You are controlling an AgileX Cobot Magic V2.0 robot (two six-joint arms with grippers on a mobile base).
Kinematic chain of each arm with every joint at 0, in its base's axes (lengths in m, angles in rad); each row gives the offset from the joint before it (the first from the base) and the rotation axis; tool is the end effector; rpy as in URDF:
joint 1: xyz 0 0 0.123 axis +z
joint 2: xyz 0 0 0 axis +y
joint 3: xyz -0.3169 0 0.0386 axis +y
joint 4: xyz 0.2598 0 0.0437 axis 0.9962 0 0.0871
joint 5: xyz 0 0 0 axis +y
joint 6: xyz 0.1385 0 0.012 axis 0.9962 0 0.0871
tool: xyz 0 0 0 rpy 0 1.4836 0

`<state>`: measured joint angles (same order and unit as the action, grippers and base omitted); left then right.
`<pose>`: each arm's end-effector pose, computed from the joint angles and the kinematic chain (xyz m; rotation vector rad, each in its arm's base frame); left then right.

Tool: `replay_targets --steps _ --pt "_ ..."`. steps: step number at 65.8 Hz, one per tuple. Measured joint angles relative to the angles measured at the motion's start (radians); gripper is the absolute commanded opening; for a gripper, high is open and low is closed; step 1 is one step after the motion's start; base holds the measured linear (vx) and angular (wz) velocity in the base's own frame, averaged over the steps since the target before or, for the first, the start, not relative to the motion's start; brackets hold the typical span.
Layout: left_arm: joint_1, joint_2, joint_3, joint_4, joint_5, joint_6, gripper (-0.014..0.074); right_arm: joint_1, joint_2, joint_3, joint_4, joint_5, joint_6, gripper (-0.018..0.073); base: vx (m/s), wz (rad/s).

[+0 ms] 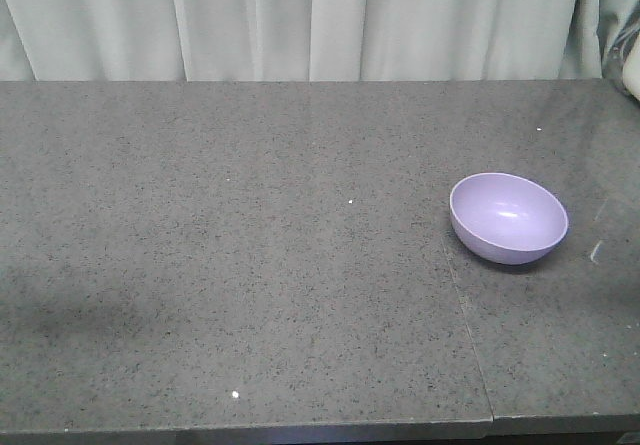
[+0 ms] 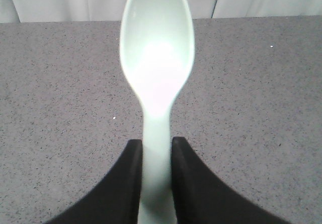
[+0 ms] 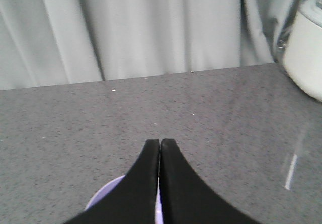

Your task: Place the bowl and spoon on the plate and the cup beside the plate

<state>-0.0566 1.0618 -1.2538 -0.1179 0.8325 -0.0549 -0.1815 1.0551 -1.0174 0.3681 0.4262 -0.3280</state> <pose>0.2429 -0.0259 0.4386 -0.0309 2.1249 -0.2056 0.2670 -0.0279 0.4042 0.0832 1.9162 0.0280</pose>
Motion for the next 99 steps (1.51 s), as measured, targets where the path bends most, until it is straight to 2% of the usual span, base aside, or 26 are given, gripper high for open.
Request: replay_targets --steps 6,12,20,31,41,66,89,99 --pt "0.000 -0.004 0.000 -0.014 0.000 0.000 -0.0007 -0.068 0.027 -0.001 0.005 0.041 0.000 0.0052 0.00 0.00" --pt "0.000 -0.005 0.000 -0.018 0.000 0.000 -0.0007 -0.106 0.070 -0.001 0.026 0.098 -0.011 0.0106 0.00 0.00" --pt "0.000 -0.005 0.000 -0.029 0.000 0.000 -0.0007 -0.115 0.132 -0.001 0.082 0.152 -0.063 0.0221 0.00 0.00" --pt "0.000 -0.005 0.000 -0.035 0.000 0.000 -0.0007 -0.115 0.196 -0.001 0.230 0.207 -0.190 0.0427 0.00 0.00" --pt "0.000 -0.005 0.000 -0.035 0.000 0.000 -0.0007 -0.115 0.241 -0.001 0.306 0.212 -0.227 0.0550 0.00 0.00" --pt "0.000 -0.005 0.000 -0.035 0.000 0.000 -0.0007 -0.115 0.428 -0.002 0.354 0.214 -0.250 0.0560 0.00 0.00" --pt "0.000 -0.005 0.000 -0.035 0.001 0.000 -0.0007 -0.115 0.553 -0.003 0.466 0.203 -0.361 0.0560 0.00 0.00" --pt "0.000 -0.005 0.000 -0.035 0.001 0.000 -0.0007 -0.102 0.583 -0.003 0.475 0.163 -0.385 0.0560 0.00 0.00"
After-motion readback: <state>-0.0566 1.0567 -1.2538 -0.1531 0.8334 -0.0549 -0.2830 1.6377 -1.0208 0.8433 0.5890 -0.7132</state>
